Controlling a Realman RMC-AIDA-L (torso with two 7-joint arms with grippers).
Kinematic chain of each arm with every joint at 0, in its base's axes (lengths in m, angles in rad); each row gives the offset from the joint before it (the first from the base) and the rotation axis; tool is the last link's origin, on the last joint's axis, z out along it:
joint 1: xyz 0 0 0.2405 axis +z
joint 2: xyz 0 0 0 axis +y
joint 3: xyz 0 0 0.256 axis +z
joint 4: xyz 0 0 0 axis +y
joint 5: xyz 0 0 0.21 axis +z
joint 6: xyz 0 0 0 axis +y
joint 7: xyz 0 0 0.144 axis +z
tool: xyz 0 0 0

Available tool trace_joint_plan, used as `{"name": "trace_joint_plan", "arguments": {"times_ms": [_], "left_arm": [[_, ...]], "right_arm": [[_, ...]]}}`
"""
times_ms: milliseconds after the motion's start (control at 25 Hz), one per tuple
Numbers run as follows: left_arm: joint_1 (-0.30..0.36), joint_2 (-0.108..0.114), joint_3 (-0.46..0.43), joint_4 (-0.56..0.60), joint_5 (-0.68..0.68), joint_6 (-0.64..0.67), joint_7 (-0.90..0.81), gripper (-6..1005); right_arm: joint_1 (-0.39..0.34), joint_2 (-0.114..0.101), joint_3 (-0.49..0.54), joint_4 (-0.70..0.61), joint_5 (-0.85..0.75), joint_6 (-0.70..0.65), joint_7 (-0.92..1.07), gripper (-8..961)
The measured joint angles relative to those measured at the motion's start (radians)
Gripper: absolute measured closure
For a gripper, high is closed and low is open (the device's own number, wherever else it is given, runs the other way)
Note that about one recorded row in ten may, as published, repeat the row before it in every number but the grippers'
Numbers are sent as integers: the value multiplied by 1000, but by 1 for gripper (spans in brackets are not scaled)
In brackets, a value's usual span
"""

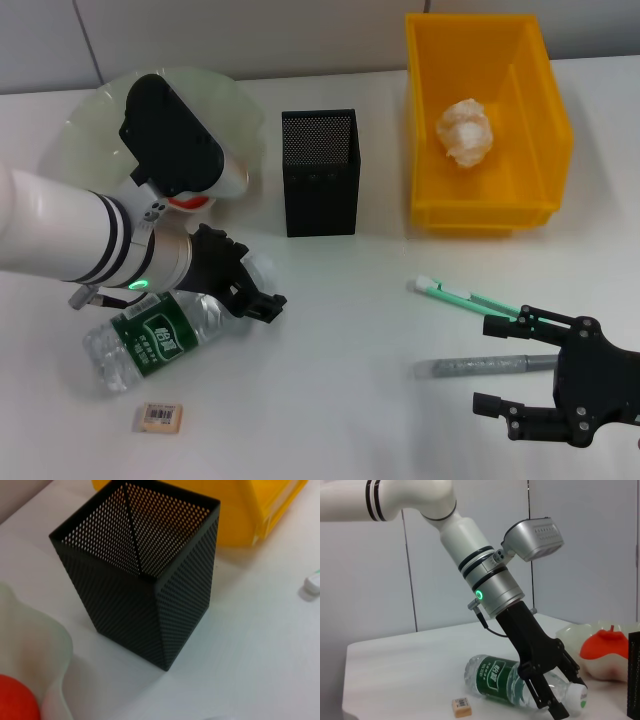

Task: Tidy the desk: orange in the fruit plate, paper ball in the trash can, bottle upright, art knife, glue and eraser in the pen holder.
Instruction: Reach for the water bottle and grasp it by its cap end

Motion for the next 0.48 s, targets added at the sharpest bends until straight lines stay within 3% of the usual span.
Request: {"name": "trace_joint_plan", "arguments": {"times_ms": [320,480], "left_arm": [[-14,0,14,-6,7,-13,1,209],[-24,0,28,-15,9,-19,14,294]], "right_arm": [[0,1,0,0,0,3,1,151],[0,2,0,0,0,5,10,151]]}}
